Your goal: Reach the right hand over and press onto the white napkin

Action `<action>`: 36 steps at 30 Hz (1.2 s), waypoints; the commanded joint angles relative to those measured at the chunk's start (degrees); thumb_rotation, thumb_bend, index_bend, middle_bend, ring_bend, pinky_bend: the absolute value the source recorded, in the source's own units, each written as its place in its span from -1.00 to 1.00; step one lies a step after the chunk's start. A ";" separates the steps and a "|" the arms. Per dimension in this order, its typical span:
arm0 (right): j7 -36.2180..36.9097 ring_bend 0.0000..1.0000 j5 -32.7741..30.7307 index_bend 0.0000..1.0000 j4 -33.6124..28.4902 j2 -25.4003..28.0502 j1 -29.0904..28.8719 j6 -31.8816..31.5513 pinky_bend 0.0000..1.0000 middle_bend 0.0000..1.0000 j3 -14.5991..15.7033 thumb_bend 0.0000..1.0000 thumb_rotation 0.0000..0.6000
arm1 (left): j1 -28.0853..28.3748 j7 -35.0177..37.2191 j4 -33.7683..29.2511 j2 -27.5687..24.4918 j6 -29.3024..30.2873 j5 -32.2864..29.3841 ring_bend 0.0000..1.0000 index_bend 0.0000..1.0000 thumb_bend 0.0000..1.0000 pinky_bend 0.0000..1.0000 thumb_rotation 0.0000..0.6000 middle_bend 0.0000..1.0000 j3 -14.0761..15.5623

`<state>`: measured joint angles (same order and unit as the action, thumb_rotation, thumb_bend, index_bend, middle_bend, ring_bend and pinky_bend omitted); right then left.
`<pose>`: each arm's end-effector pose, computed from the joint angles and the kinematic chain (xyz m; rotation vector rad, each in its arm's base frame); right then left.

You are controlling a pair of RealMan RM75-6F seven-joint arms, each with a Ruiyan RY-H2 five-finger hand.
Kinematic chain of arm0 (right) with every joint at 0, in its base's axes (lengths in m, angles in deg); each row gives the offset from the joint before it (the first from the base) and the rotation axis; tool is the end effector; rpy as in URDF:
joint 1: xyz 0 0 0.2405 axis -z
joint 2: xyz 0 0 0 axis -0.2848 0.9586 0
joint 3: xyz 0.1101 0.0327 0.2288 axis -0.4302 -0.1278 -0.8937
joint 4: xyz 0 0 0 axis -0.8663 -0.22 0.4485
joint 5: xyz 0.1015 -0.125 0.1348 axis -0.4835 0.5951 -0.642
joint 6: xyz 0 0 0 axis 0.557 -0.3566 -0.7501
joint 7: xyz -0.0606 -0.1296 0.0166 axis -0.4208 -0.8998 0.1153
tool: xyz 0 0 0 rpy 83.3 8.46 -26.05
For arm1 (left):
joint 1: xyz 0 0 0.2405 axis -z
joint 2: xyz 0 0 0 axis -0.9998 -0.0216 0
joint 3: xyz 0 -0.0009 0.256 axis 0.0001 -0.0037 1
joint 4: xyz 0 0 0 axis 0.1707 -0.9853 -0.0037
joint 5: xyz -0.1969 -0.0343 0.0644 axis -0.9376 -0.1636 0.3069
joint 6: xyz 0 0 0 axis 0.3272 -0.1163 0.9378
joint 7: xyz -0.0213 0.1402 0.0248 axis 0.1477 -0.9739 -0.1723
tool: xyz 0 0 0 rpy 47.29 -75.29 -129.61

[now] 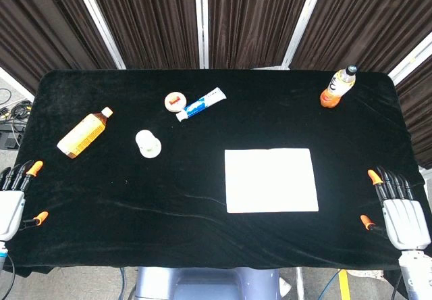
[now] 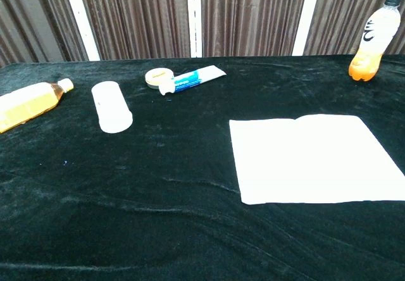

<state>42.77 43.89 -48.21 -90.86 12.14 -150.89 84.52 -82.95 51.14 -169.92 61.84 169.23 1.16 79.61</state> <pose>-0.3078 -0.1804 0.1577 1.4129 -0.8279 0.8336 -0.3076 0.1799 0.1559 -1.4328 -0.8970 -0.7346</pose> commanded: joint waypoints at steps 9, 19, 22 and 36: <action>0.38 -1.00 -0.70 -1.00 0.03 -0.01 -0.27 1.19 -1.00 -1.00 0.11 -0.81 1.00 | -0.12 -0.25 -0.39 -0.09 0.16 -0.14 -1.00 -1.00 -0.70 -1.00 1.00 -1.00 0.15; 1.51 -1.00 -1.48 -1.00 1.27 -0.63 -1.13 2.39 -1.00 -1.00 -0.49 -0.81 1.00 | -0.23 0.85 -0.11 -0.27 0.43 -0.57 -1.00 -1.00 -0.69 -1.00 1.00 -1.00 -0.18; 1.88 -1.00 -1.51 -1.00 1.39 -0.91 -1.70 2.89 -1.00 -1.00 -0.83 -0.81 1.00 | -0.29 0.92 -0.23 -0.27 0.60 -0.63 -1.00 -1.00 -0.69 -1.00 1.00 -1.00 -0.25; -6.68 -1.00 -9.12 -1.00 -4.35 -13.80 -12.82 14.39 -1.00 -1.00 -6.26 -0.77 1.00 | 0.04 0.26 -0.30 0.00 0.26 -1.21 -1.00 -1.00 -0.67 -1.00 1.00 -1.00 -0.54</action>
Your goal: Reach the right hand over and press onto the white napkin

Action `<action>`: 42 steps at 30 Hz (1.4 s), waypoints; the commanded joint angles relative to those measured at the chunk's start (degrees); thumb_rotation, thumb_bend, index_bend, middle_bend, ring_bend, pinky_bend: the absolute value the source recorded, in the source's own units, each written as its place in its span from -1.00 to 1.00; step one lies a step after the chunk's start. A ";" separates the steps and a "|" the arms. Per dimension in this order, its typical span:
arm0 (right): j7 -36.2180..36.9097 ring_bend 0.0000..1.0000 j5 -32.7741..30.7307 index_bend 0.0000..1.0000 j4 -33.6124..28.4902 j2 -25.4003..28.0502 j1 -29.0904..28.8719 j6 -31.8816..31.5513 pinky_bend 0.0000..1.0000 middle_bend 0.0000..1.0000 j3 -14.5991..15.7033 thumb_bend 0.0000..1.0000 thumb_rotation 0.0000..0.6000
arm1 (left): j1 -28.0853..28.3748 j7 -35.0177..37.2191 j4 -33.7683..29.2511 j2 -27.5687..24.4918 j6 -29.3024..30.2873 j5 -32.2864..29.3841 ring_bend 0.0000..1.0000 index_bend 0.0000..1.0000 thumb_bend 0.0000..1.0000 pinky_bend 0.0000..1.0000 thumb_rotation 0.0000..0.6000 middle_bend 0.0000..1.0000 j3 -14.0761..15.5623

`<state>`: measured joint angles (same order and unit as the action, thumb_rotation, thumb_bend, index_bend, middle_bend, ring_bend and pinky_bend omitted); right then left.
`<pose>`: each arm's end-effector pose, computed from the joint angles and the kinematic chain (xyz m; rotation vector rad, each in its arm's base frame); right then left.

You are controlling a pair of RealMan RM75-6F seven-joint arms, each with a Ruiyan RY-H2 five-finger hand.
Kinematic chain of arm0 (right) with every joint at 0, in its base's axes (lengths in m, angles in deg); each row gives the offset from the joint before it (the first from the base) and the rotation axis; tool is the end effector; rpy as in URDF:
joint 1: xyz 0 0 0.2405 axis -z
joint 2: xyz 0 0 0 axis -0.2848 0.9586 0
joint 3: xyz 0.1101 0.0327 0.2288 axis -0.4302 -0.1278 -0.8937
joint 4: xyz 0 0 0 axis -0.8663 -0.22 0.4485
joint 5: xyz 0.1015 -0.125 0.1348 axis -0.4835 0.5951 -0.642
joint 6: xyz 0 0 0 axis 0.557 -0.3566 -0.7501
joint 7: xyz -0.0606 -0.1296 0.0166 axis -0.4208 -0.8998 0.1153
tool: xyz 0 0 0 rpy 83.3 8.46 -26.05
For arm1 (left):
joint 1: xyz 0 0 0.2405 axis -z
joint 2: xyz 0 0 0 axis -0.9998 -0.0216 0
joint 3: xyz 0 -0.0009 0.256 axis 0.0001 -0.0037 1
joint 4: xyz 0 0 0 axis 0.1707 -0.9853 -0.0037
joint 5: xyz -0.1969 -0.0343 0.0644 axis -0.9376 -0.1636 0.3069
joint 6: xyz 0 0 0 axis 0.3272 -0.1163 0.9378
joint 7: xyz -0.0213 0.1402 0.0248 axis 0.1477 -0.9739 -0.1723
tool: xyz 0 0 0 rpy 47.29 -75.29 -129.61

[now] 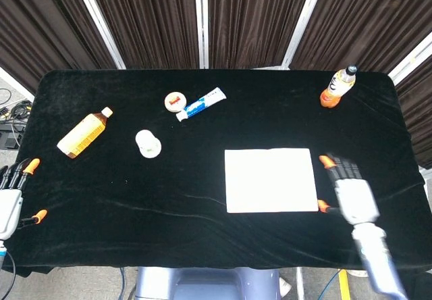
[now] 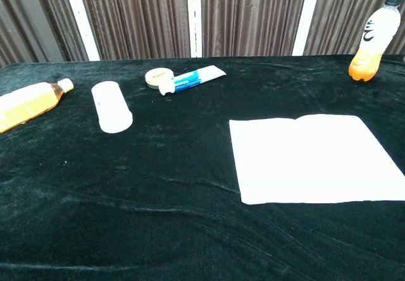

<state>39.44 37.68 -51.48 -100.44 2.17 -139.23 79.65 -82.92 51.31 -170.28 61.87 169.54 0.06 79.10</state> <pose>-0.2535 -0.2413 0.0892 1.4926 -0.9980 0.9764 -0.3077 0.1818 0.1579 -1.4070 -0.9043 -0.7417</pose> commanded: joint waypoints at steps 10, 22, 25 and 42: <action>-11.32 -1.00 -11.27 -1.00 -0.92 -14.05 -7.25 7.52 -1.00 -1.00 -1.15 -0.67 1.00 | 0.40 -0.77 0.38 -0.13 -1.53 -3.43 -1.00 -1.00 -0.66 -1.00 1.00 -1.00 -0.85; -16.01 -1.00 -17.22 -1.00 -1.31 -19.16 -8.85 8.06 -1.00 -1.00 0.30 -0.72 1.00 | 0.71 -0.54 0.37 -0.41 -2.31 -4.79 -1.00 -1.00 -0.66 -1.00 1.00 -1.00 -1.19; -16.27 -1.00 -17.80 -1.00 -1.18 -20.01 -8.98 7.69 -1.00 -1.00 0.38 -0.72 1.00 | 0.79 -0.76 0.49 -0.31 -2.51 -5.19 -1.00 -1.00 -0.66 -1.00 1.00 -1.00 -1.24; -16.12 -1.00 -18.91 -1.00 2.25 -28.60 -11.37 6.51 -1.00 -1.00 -0.79 -0.73 1.00 | 1.27 -0.78 0.99 -0.35 -3.90 -7.69 -1.00 -1.00 -0.66 -1.00 1.00 -1.00 -1.72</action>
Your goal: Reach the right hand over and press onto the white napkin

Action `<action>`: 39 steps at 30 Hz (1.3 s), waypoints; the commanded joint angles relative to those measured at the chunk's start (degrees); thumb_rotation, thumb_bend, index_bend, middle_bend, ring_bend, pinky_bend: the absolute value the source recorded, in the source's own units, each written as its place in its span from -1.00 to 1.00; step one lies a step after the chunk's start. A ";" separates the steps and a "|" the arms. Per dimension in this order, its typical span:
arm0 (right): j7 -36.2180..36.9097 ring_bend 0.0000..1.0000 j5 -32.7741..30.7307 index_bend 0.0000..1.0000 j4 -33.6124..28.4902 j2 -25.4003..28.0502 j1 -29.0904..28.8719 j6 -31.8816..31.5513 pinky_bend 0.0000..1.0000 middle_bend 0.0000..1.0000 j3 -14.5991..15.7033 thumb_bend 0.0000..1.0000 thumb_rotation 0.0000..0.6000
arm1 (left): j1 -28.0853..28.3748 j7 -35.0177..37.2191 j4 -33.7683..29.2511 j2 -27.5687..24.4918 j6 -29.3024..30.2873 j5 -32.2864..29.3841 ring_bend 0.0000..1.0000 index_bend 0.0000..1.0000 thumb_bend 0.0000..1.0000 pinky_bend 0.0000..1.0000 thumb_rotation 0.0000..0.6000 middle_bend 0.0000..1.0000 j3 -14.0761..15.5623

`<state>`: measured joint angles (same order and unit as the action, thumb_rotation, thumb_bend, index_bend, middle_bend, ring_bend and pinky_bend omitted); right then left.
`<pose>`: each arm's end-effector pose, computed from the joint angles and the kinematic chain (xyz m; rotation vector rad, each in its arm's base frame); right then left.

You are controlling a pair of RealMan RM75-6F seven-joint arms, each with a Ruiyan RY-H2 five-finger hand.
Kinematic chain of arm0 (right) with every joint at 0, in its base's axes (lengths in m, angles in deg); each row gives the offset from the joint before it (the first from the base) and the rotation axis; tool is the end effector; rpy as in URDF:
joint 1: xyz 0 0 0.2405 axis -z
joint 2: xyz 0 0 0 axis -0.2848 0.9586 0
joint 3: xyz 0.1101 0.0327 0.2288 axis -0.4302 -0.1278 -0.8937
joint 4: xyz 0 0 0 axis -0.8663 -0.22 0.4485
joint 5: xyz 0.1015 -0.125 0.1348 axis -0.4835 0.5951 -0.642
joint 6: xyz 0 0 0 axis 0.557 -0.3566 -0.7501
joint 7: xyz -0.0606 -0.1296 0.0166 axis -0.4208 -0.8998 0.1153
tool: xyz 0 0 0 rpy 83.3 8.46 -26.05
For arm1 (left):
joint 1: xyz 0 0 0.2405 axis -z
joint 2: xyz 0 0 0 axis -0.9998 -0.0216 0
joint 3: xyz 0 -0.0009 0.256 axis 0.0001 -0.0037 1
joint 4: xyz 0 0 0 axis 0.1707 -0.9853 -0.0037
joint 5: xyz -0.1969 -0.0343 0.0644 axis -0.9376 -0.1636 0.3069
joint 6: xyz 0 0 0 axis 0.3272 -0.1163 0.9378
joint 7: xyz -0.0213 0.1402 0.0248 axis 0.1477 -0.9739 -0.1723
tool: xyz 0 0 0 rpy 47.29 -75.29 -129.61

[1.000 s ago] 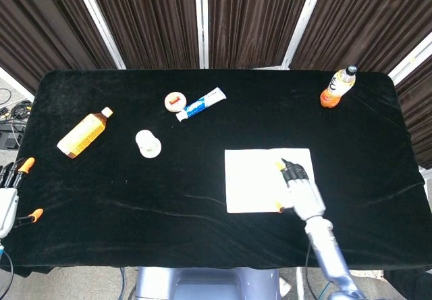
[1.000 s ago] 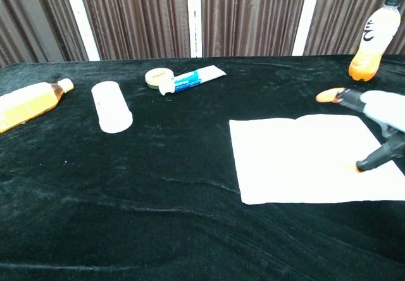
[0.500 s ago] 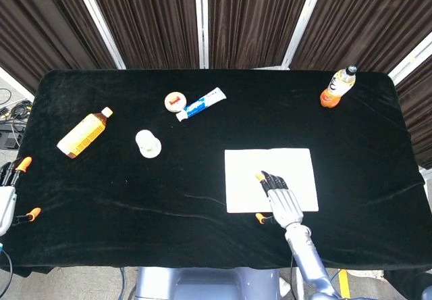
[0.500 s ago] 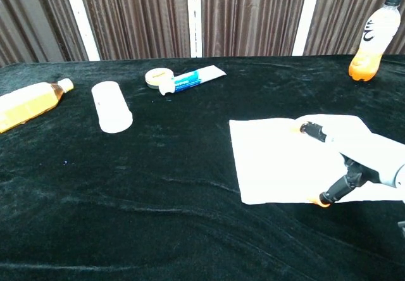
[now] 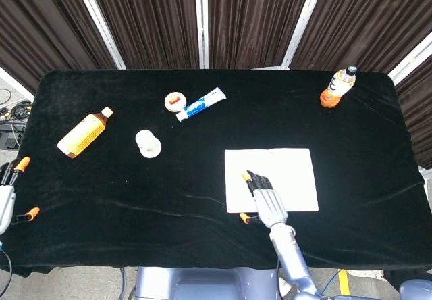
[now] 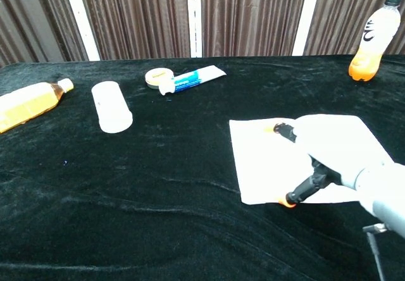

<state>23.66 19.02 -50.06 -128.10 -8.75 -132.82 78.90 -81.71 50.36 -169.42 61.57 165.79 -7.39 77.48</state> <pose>-0.1497 -0.2447 -0.0629 1.5989 -1.3571 0.9878 -0.3248 0.1921 0.1624 -1.3429 -0.9579 -0.6525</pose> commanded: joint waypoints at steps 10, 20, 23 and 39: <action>-0.75 -1.00 0.74 -1.00 5.70 -4.47 -0.98 -1.11 -1.00 -1.00 0.69 -0.73 1.00 | 0.30 0.64 0.64 -0.18 -0.85 -1.74 -1.00 -1.00 -0.66 -1.00 1.00 -1.00 -0.54; -1.69 -1.00 0.32 -1.00 6.35 -4.46 -0.76 -1.27 -1.00 -1.00 1.05 -0.73 1.00 | 0.55 0.20 0.76 0.04 -1.38 -2.70 -1.00 -1.00 -0.66 -1.00 1.00 -1.00 -0.61; -2.27 -1.00 0.13 -1.00 6.05 -4.34 -0.69 -1.35 -1.00 -1.00 1.29 -0.73 1.00 | 0.58 0.04 0.80 0.14 -1.34 -2.79 -1.00 -1.00 -0.66 -1.00 1.00 -1.00 -0.60; -1.88 -1.00 1.51 -1.00 12.50 -7.14 -0.48 -1.65 -1.00 -1.00 1.78 -0.72 1.00 | 0.37 0.53 0.60 0.04 -0.75 -3.46 -1.00 -1.00 -0.66 -1.00 1.00 -1.00 -0.96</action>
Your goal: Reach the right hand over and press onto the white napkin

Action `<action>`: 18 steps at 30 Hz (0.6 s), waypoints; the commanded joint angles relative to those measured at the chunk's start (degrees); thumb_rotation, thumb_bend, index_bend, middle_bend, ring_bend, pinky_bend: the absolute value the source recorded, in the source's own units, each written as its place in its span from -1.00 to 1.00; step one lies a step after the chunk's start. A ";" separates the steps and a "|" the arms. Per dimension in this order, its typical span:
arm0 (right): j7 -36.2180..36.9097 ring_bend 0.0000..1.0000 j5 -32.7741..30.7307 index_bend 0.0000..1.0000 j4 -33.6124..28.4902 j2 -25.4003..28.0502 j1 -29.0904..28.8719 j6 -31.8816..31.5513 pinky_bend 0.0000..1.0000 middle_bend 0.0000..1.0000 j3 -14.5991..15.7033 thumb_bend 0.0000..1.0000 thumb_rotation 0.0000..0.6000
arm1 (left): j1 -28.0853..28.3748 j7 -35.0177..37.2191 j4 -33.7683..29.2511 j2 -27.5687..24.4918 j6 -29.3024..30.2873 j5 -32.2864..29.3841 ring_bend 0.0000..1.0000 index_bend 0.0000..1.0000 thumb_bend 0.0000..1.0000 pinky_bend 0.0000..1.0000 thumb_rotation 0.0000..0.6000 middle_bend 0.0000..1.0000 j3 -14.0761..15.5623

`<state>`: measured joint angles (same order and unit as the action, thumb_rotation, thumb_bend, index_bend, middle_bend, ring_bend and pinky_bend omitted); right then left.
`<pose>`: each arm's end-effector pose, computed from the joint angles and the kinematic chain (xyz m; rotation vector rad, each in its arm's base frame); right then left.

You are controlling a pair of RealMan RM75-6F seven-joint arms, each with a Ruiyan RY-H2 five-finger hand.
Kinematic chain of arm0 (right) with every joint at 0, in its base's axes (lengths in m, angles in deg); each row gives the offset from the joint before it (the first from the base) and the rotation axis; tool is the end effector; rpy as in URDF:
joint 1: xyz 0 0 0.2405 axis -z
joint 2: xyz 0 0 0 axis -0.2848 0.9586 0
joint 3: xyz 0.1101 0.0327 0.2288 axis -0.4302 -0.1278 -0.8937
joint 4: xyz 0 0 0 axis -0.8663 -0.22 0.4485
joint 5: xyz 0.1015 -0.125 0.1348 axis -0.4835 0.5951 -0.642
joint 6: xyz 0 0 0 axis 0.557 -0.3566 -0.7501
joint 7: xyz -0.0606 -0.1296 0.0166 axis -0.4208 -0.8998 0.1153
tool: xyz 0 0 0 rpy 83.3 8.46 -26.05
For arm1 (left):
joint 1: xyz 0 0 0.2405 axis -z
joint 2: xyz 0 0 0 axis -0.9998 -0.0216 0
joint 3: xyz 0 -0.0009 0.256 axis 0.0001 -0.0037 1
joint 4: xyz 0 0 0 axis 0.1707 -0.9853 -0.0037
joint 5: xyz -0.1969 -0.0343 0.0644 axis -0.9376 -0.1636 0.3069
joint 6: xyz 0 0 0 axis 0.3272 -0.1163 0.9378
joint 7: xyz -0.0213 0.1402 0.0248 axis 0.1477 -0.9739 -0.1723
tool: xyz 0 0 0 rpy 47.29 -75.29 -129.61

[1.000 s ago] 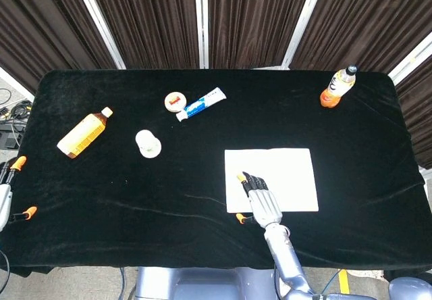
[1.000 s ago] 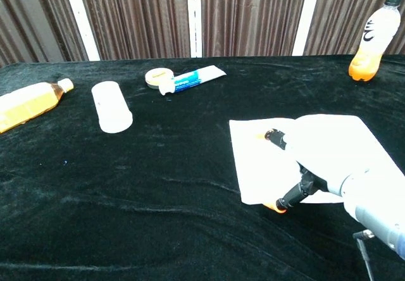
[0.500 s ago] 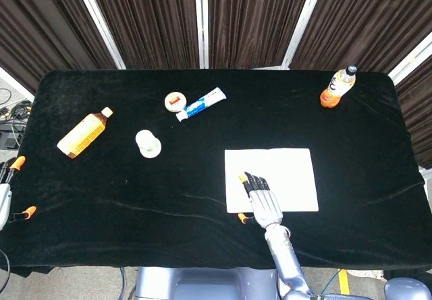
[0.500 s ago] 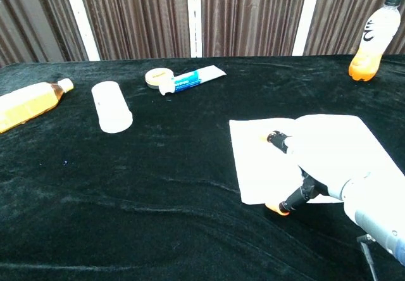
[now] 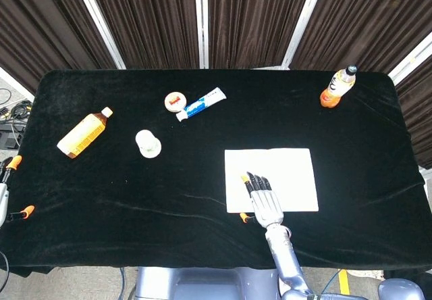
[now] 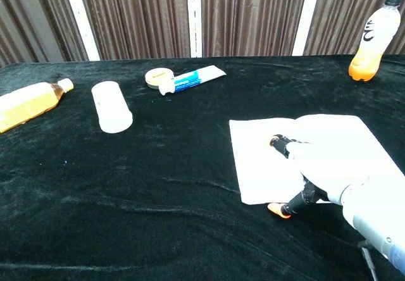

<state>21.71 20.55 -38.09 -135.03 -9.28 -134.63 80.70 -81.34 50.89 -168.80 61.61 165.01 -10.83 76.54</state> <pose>-0.1647 -0.2466 -0.0935 1.6166 -1.2296 0.9029 -0.3324 0.1963 0.1667 -1.2910 -0.9833 -0.6355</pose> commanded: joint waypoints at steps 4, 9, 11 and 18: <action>-0.15 -1.00 0.16 -1.00 1.84 -0.41 0.22 0.11 -1.00 -1.00 0.11 -0.71 1.00 | -0.06 0.01 -0.08 0.02 0.14 -0.21 -1.00 -1.00 -0.65 -1.00 1.00 -1.00 -0.07; 0.94 -1.00 0.77 -1.00 2.52 -0.69 0.44 0.02 -1.00 -1.00 -0.07 -0.71 1.00 | -0.10 0.02 -0.11 0.12 0.36 -0.27 -1.00 -1.00 -0.66 -1.00 1.00 -1.00 -0.16; 1.56 -1.00 1.46 -1.00 3.14 -1.06 0.57 -0.52 -1.00 -1.00 -0.15 -0.70 1.00 | -0.08 -0.02 -0.13 0.13 0.32 -0.26 -1.00 -1.00 -0.66 -1.00 1.00 -1.00 -0.13; 10.21 -1.00 7.19 -1.00 7.14 -3.82 1.93 -5.13 -1.00 -1.00 -1.09 -0.41 1.00 | -0.18 0.50 -0.14 0.31 0.71 0.00 -1.00 -1.00 -0.66 -1.00 1.00 -1.00 -0.24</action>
<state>29.20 25.89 -32.36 -137.76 -7.98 -138.07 80.16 -81.51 51.41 -168.92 61.92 165.71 -10.83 76.30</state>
